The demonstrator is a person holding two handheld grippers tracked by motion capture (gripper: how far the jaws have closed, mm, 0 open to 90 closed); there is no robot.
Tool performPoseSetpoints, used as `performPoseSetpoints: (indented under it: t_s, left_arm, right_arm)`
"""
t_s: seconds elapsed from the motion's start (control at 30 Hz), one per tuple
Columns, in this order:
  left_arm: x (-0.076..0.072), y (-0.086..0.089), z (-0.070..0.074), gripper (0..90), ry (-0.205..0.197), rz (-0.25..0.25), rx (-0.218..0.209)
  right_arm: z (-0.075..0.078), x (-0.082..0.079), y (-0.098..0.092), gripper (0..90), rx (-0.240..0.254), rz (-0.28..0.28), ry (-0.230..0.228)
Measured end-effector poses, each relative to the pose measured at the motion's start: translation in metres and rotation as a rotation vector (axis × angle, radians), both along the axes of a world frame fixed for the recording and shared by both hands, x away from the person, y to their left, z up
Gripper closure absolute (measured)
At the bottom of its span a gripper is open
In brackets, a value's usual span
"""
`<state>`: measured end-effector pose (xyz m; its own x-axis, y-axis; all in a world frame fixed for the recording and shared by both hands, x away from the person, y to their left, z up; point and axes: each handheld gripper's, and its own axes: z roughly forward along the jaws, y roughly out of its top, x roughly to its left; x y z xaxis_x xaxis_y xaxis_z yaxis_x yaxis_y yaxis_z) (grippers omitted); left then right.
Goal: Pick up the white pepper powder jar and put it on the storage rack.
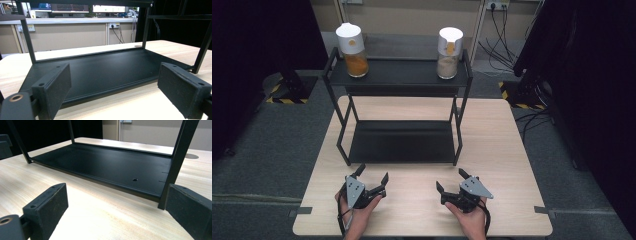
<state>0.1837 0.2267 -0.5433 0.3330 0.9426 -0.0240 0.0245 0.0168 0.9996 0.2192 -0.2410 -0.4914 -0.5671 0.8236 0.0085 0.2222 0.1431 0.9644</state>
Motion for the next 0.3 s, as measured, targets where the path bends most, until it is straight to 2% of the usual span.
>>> performPoseSetpoints:
  t_s: [0.3]
  left_arm:
    - [0.0004,0.0008,0.0008,11.5,0.006,-0.003,-0.003]
  right_arm:
    - [-0.0015,-0.0021,-0.0012,4.8,0.01,0.004,-0.008]
